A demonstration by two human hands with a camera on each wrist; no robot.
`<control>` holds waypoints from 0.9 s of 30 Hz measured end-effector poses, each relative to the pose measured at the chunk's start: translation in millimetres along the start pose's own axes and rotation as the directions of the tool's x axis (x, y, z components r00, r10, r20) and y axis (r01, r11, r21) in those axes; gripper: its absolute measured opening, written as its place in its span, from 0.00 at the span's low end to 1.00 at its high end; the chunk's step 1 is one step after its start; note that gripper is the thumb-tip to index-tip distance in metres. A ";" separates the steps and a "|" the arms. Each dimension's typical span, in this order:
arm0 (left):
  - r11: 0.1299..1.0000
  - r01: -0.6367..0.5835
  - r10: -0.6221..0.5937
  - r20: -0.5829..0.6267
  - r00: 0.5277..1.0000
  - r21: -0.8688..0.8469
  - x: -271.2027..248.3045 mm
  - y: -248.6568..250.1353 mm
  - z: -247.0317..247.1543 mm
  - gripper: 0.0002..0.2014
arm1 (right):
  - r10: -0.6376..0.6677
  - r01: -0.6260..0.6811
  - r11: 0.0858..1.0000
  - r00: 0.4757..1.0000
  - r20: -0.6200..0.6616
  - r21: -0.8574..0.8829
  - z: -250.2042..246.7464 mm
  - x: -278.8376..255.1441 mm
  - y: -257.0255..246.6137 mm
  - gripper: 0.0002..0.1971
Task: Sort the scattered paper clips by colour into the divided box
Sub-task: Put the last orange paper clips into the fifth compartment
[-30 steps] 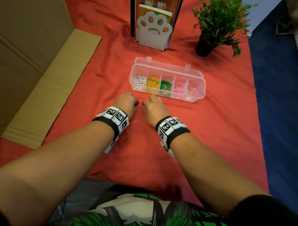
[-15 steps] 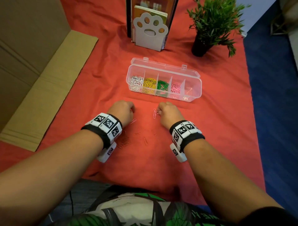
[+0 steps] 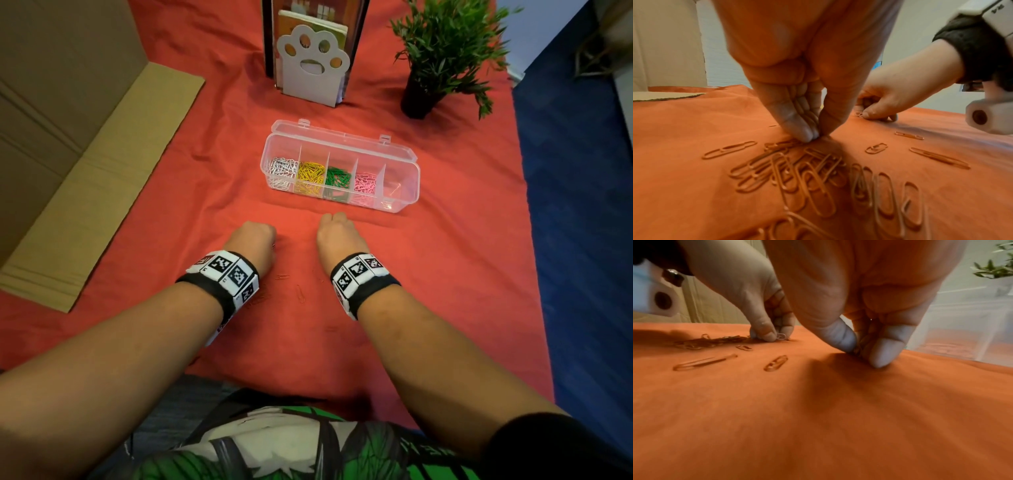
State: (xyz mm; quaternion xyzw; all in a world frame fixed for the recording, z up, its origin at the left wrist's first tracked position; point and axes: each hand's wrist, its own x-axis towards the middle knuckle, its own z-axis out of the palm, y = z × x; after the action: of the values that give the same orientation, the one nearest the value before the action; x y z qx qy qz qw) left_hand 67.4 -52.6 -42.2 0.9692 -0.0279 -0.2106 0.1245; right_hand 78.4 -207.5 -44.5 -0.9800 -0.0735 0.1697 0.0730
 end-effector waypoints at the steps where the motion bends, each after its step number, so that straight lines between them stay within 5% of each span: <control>1: 1.000 0.008 -0.008 0.009 1.000 0.007 0.3 -0.1 -0.3 0.09 | 0.004 -0.004 1.000 1.000 0.008 -0.006 0.9 -0.5 4.5 0.17; 4: 0.997 0.038 -0.037 0.006 0.999 -0.065 0.5 2.1 -3.9 0.10 | 0.031 -0.035 0.997 0.997 0.067 0.062 -1.3 -3.0 19.2 0.17; 7: 0.962 0.033 -0.054 -0.069 0.996 -0.271 3.7 14.2 -13.4 0.10 | 0.156 -0.179 0.930 0.983 0.094 0.321 -5.8 -2.9 38.0 0.12; 9: 0.911 -0.001 -0.037 -0.084 0.996 -0.413 10.1 28.8 -23.0 0.08 | 0.258 -0.286 0.754 0.957 0.133 0.591 -12.6 -7.5 47.6 0.04; 11: 0.846 -0.038 -0.006 -0.080 0.997 -0.532 19.5 48.3 -34.0 0.07 | 0.330 -0.360 0.558 0.923 0.198 0.748 -20.2 -14.4 57.0 0.08; 13: 0.802 -0.066 0.005 -0.104 0.995 -0.594 32.7 69.5 -45.1 0.07 | 0.368 -0.370 0.479 0.908 0.201 0.796 -29.9 -21.2 66.7 0.09; 23: 0.865 -0.106 0.042 -0.141 0.989 -0.490 83.4 132.4 -65.6 0.13 | 0.419 -0.228 0.532 0.908 -0.019 0.815 -48.7 -32.0 102.1 0.09; 27: 0.856 -0.133 0.008 -0.244 0.970 -0.500 79.1 120.8 -65.5 0.12 | 0.400 -0.156 0.648 0.903 -0.159 0.746 -65.2 -21.2 95.4 0.02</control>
State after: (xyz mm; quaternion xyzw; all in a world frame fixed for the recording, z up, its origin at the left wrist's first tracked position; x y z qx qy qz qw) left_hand 166.4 -162.9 14.2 0.9174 0.0082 -0.0905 0.3876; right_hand 92.5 -312.1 7.0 -0.8858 0.1642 0.0382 0.4323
